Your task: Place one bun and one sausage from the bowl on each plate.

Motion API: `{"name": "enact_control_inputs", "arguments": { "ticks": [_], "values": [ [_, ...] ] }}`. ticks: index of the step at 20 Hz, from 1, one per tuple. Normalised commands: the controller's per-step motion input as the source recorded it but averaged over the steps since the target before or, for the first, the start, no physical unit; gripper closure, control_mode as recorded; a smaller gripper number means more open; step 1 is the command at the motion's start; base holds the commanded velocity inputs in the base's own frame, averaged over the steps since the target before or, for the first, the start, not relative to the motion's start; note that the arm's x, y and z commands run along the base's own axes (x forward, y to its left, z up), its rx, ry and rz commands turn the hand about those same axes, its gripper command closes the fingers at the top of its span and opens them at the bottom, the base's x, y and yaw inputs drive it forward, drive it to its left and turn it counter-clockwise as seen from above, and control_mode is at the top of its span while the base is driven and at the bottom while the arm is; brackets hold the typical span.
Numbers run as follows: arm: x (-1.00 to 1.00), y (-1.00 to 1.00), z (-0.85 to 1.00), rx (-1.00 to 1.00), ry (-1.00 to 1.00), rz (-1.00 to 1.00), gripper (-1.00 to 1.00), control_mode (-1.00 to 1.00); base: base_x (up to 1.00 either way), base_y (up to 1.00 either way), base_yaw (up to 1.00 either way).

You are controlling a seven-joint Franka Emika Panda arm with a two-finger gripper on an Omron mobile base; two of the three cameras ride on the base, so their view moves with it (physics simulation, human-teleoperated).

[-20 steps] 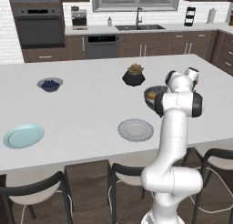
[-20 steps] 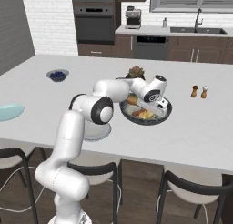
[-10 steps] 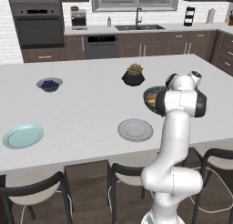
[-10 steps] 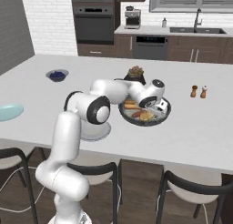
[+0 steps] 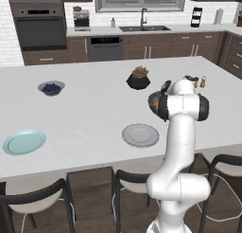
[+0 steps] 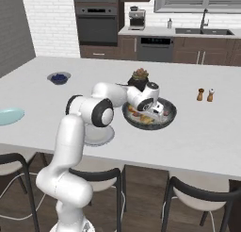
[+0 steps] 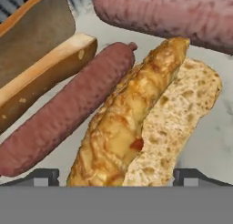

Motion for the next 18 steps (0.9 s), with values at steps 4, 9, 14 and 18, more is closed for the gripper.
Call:
{"name": "enact_control_inputs", "arguments": {
  "ticks": [4, 9, 14, 18],
  "values": [
    [0.06, -0.11, -0.31, 0.0, 0.05, 0.0, -1.0, -1.0, 0.0, 0.0, 0.0],
    [0.31, -0.02, -0.29, 0.01, 0.15, 0.0, 1.0, -1.0, 0.0, 0.0, 0.0],
    [-0.13, -0.03, -0.06, 0.06, 0.03, -0.02, 1.0, -1.0, 0.0, 0.0, 0.0],
    [-0.64, 0.0, 0.35, 0.04, -0.02, -0.08, 1.0, -1.0, 0.0, 0.0, 0.0]
  ]
}}
